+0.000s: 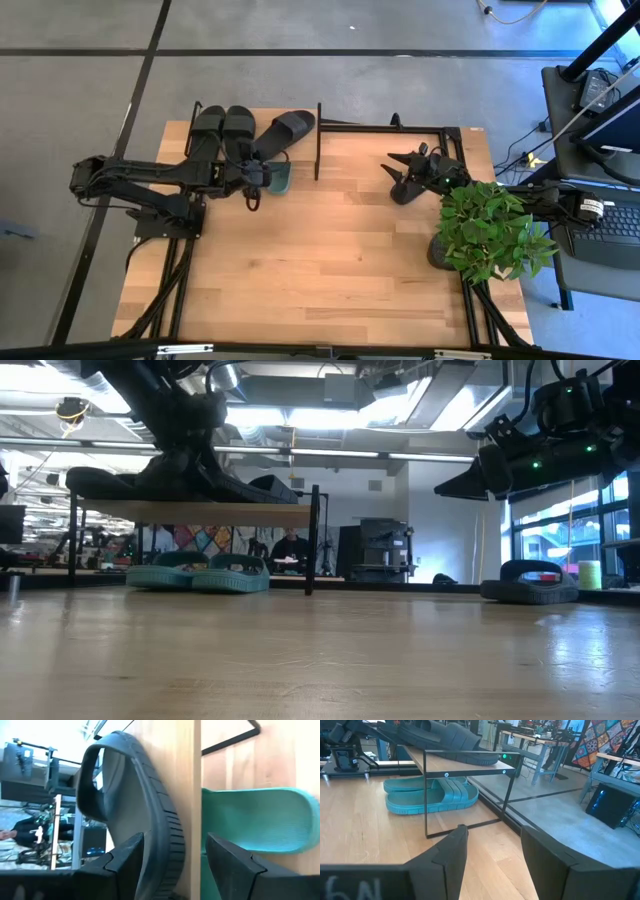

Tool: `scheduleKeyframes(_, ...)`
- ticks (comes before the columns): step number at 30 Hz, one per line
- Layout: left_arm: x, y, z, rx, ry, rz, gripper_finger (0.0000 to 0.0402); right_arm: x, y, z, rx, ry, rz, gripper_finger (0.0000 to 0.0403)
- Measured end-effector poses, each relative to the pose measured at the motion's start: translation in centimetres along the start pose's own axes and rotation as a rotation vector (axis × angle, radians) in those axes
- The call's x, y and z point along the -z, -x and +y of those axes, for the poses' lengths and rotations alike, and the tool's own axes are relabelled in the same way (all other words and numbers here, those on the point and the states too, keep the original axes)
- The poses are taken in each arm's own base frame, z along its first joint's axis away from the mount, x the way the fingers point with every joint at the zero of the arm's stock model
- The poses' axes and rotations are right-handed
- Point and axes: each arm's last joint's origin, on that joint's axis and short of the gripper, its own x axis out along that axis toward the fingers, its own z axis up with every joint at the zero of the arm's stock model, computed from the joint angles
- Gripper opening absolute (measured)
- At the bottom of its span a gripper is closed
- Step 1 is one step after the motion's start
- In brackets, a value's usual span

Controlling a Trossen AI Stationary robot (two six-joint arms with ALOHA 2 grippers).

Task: Pick and place slides into the shelf
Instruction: Put the black slipper on the shelf

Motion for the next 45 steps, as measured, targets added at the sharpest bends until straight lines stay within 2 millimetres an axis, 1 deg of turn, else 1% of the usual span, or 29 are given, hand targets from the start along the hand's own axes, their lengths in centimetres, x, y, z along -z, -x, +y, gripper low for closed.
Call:
scheduleKeyframes(7, -0.03, 0.01, -0.06, 0.018, -0.001, -0.011, 0.0205, 0.00, 0.00, 0.00, 0.000, 0.038, 0.000, 0.0186)
scheduleKeyframes(14, -0.03, 0.01, -0.06, 0.017, -0.001, -0.010, 0.0205, 0.00, 0.00, 0.00, 0.000, 0.041, 0.000, 0.0186)
scheduleKeyframes(27, 0.08, 0.01, 0.10, -0.039, -0.002, 0.025, 0.0203, 0.00, 0.00, 0.00, 0.000, 0.041, 0.000, 0.0186)
scheduleKeyframes(32, 0.08, 0.01, 0.10, -0.039, -0.002, 0.025, 0.0189, 0.00, 0.00, 0.00, 0.000, 0.041, 0.000, 0.0186)
scheduleKeyframes(45, 0.06, 0.01, 0.07, -0.028, -0.002, 0.018, 0.0130, 0.00, 0.00, 0.01, 0.000, 0.041, 0.000, 0.0186)
